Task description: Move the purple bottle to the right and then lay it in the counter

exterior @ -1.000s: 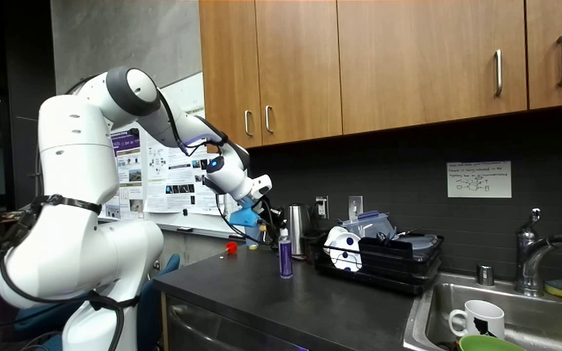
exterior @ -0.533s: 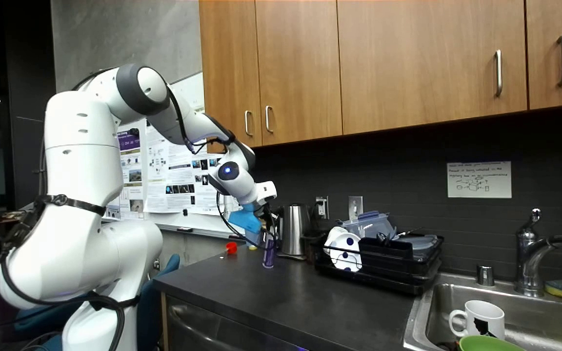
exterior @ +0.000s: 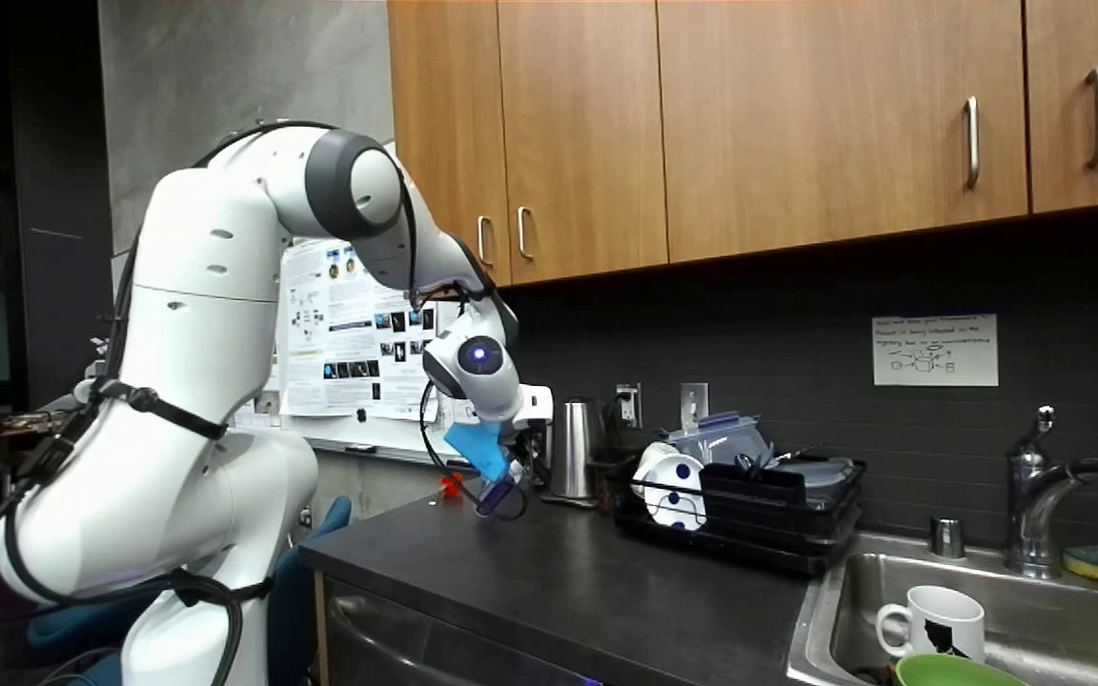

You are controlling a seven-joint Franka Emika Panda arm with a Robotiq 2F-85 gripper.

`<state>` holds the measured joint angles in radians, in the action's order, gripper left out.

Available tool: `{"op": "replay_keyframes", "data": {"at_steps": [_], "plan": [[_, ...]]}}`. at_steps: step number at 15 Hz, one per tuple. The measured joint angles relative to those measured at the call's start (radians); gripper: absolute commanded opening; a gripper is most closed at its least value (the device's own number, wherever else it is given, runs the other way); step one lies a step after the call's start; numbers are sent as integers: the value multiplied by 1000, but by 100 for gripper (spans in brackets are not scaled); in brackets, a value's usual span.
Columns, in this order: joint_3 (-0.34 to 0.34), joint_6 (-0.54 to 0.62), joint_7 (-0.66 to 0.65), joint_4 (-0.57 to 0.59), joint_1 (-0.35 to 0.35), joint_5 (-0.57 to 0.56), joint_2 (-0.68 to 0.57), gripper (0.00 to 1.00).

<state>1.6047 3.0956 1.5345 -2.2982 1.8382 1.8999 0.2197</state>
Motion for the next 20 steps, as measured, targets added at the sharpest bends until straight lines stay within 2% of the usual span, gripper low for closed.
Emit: {"op": "replay_keyframes", "data": {"at_steps": [4, 8, 9, 10, 18, 19, 20], "plan": [[2, 113, -138, -51, 20, -159, 120, 69], [1, 297, -166, -54, 91, -201, 133, 97], [-1, 346, -163, -52, 112, -201, 132, 100], [-3, 385, -155, -48, 132, -201, 132, 100], [38, 373, 6, -63, 269, -145, -55, 100], [45, 373, 20, -65, 288, -142, -83, 98], [51, 373, 32, -67, 304, -140, -109, 74]]}}
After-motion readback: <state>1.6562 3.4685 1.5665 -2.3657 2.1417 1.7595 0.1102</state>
